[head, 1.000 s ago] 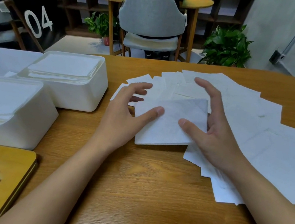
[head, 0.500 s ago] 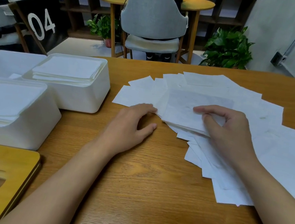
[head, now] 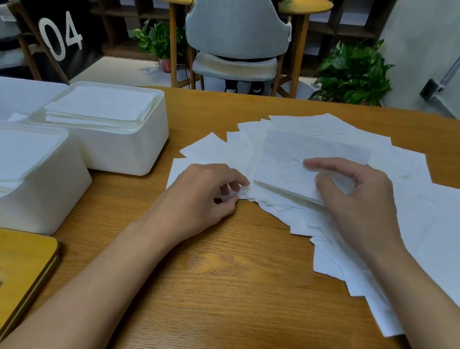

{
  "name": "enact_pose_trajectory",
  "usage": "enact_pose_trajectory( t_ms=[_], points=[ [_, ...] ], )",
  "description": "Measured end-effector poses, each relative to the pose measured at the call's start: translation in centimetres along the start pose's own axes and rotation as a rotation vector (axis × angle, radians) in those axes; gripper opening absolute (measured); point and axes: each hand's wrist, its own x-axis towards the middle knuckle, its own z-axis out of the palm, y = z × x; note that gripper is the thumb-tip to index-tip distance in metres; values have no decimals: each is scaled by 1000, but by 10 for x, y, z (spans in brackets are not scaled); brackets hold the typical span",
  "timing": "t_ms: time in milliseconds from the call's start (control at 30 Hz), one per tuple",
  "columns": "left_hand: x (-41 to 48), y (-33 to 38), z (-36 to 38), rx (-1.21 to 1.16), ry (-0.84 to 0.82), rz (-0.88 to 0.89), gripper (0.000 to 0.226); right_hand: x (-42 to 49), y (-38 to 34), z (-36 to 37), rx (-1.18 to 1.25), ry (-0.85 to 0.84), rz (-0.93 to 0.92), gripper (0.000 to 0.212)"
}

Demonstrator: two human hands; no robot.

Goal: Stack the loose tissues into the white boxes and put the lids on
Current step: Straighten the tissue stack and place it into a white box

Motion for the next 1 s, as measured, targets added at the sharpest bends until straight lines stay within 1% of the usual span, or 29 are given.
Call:
enact_pose_trajectory(
  t_ms=[100, 200, 267, 333, 400, 500, 667, 800, 933, 1000],
  points=[
    [-2, 0, -4, 12, -21, -6, 34, 1, 1, 3, 45, -156, -5, 36],
    [-3, 2, -6, 11, -12, -3, 33, 1, 6, 9, -8, -232, 30, 42],
    [-3, 2, -7, 38, -13, 1, 30, 2, 9, 10, -46, -227, 50, 44],
    [-2, 3, -8, 39, -7, -10, 22, 2, 10, 8, -66, -193, 53, 45],
    [-3, 4, -8, 13, 18, -19, 14, 2, 8, 8, -76, -164, 28, 44],
    [-5, 8, -9, -51, 91, 15, 10, -2, 4, 7, -88, -153, -40, 38],
    [-5, 21, -16, -49, 265, 141, 11, -4, 0, 8, -125, -169, -62, 41],
    [-6, 28, -22, -138, 375, 115, 17, -3, 2, 7, -136, -169, -47, 43],
    [-8, 37, -25, -239, 383, 85, 14, -7, -4, 8, -87, -229, -87, 57],
    [-8, 37, -26, -268, 359, 74, 14, -8, -5, 10, -86, -263, -111, 60]
  ],
)
